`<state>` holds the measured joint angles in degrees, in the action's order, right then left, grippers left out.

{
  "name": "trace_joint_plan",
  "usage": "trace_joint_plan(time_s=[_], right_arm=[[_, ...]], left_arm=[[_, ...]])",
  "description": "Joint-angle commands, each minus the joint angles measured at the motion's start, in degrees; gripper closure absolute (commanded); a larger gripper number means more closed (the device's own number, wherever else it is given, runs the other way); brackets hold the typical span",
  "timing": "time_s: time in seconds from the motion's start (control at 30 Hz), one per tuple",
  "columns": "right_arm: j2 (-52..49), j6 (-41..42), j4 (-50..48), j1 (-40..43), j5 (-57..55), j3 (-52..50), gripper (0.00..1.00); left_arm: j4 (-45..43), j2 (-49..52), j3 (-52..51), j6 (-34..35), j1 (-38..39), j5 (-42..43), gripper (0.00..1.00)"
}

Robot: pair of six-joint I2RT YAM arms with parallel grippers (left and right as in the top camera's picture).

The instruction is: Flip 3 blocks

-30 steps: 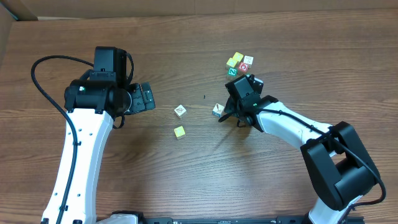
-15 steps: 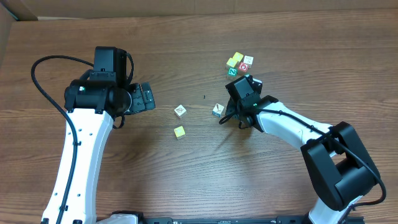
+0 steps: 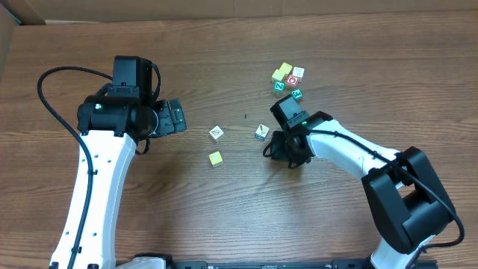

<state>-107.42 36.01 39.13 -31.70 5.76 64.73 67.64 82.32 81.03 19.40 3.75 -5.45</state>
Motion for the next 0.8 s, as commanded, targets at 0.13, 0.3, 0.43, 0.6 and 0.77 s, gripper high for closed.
trace_joint_plan(time_s=[0.13, 0.3, 0.43, 0.6, 0.77], right_arm=[[1.53, -0.92, 7.93, -1.84, 1.2, 2.64, 0.47], [2.54, -0.92, 14.32, -0.22, -3.3, 8.04, 0.39], [2.51, -0.04, 11.87, 1.99, -3.15, 8.81, 0.29], [2.51, 1.68, 6.56, 4.02, -3.15, 8.35, 0.04], [2.51, 1.7, 1.95, 4.42, -3.15, 8.35, 0.0]], left_arm=[[-0.17, 0.09, 0.39, 0.79, 0.02, -0.7, 0.0], [-0.17, 0.11, 0.39, 0.79, 0.02, -0.7, 0.0], [-0.17, 0.09, 0.39, 0.79, 0.02, -0.7, 0.0], [-0.15, 0.09, 0.39, 0.79, 0.02, -0.7, 0.0], [-0.15, 0.09, 0.39, 0.79, 0.02, -0.7, 0.0]])
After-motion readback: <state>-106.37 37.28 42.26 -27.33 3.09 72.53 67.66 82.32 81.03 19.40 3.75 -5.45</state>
